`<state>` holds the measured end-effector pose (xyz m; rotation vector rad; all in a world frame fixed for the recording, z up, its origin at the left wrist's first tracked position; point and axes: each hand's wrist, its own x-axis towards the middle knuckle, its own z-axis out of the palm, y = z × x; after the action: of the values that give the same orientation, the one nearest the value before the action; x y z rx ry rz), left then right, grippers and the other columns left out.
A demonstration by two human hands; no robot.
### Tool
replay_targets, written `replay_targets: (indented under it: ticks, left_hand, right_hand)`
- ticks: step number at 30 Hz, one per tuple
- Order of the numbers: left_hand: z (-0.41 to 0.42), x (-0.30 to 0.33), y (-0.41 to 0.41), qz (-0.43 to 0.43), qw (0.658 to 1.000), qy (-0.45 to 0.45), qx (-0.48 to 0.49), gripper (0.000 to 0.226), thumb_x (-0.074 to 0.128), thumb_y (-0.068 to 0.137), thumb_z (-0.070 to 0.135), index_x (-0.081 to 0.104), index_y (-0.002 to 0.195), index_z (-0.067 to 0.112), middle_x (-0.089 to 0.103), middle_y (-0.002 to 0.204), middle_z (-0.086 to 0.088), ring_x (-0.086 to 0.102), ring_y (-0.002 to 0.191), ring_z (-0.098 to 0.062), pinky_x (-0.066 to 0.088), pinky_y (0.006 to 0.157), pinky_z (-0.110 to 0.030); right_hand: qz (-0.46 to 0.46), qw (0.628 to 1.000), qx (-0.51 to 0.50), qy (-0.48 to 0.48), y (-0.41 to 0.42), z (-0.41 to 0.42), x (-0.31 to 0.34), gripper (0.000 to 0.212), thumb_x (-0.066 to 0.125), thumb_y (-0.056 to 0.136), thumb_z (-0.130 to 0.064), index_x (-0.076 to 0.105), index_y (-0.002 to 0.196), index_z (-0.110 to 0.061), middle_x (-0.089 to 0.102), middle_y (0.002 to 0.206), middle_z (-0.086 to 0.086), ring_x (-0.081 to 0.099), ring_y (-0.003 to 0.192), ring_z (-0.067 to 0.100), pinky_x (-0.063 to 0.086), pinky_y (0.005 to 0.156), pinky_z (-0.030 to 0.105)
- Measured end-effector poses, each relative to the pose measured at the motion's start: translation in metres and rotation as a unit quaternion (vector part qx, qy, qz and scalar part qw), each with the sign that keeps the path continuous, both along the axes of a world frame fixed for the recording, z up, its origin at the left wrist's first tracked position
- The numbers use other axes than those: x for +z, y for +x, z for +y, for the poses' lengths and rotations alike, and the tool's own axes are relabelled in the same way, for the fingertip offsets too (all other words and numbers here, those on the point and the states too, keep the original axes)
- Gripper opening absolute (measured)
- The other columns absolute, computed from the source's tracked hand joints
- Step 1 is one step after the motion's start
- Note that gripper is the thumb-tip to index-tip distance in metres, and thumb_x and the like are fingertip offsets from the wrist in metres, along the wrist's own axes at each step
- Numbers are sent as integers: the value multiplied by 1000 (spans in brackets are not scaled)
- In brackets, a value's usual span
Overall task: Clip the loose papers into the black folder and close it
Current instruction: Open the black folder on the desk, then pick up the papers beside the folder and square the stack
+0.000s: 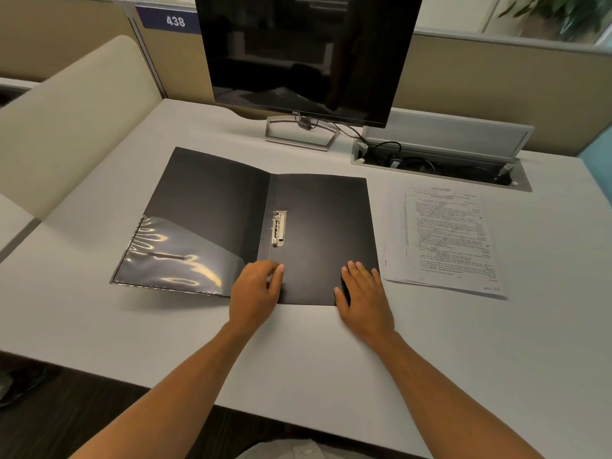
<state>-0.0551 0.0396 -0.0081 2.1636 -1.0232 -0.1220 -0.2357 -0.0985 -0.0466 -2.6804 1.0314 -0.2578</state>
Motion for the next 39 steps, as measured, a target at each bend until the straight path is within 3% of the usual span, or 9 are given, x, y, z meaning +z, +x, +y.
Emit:
replay_targets:
  ticks: [4, 10, 13, 17, 21, 24, 27, 31, 39]
  left_hand:
    - [-10, -6, 12, -56, 998, 29, -14, 23, 61, 92, 20, 67, 109, 6, 67, 107, -10, 58, 101, -26, 44, 85, -30]
    - [-24, -8, 26, -91, 987, 123, -49, 47, 60, 89, 32, 55, 127, 5, 60, 121, -12, 56, 112, -31, 48, 92, -40]
    - [-27, -11, 27, -94, 982, 153, -56, 56, 55, 92, 39, 49, 135, 4, 55, 137, -14, 45, 132, -35, 38, 107, -45]
    - [-29, -17, 27, -96, 979, 168, -66, 66, 39, 93, 50, 45, 139, 3, 50, 143, -14, 39, 137, -35, 29, 113, -47]
    - [-28, -26, 27, -99, 976, 176, -76, 74, 21, 93, 56, 39, 144, 6, 43, 149, -12, 33, 141, -31, 20, 117, -46]
    - [-28, -30, 28, -102, 975, 180, -81, 74, 18, 93, 56, 36, 146, 7, 39, 152, -11, 28, 144, -29, 16, 119, -44]
    - [-28, -33, 29, -99, 975, 179, -82, 72, 18, 94, 56, 31, 148, 10, 34, 155, -9, 23, 146, -25, 11, 120, -41]
    - [-28, -35, 29, -94, 975, 183, -81, 69, 22, 96, 55, 28, 150, 11, 28, 157, -8, 17, 148, -25, 8, 120, -41]
    - [-28, -35, 28, -113, 969, 200, -93, 77, 6, 93, 59, 22, 152, 12, 20, 160, -8, 6, 149, -24, 3, 121, -42]
  right_hand:
    - [-26, 999, -10, -24, -1, 1, -1, 55, 33, 93, -42, 55, 132, -10, 54, 139, 8, 46, 133, 27, 25, 116, 47]
    - [-58, 997, -22, -47, -2, 0, -2, 45, 42, 91, -37, 66, 117, -9, 65, 124, 9, 59, 119, 27, 36, 110, 50]
    - [-67, 996, -26, -59, -3, 1, -4, 43, 44, 90, -39, 68, 113, -10, 68, 119, 8, 62, 113, 26, 39, 107, 48]
    - [-86, 993, -29, -76, -3, 1, -4, 38, 48, 90, -41, 67, 108, -13, 70, 113, 7, 63, 108, 26, 40, 105, 46]
    - [-72, 996, -22, -51, -1, 0, -4, 45, 50, 92, -44, 58, 124, -14, 60, 129, 8, 53, 124, 28, 32, 111, 44]
    - [-10, 999, -10, -34, 2, -1, -4, 60, 32, 96, -52, 38, 145, -18, 38, 152, 3, 29, 143, 24, 15, 119, 42]
    - [33, 999, 0, -26, 4, -3, -5, 66, 20, 96, -56, 23, 151, -20, 24, 158, 1, 14, 148, 19, 4, 120, 41]
    - [46, 999, -3, -25, 4, -3, -6, 66, 18, 96, -55, 20, 151, -20, 22, 159, 0, 11, 148, 18, 3, 120, 42]
    - [48, 998, -7, -28, 5, -1, -5, 64, 22, 97, -54, 22, 151, -19, 24, 158, 1, 13, 147, 19, 5, 120, 42]
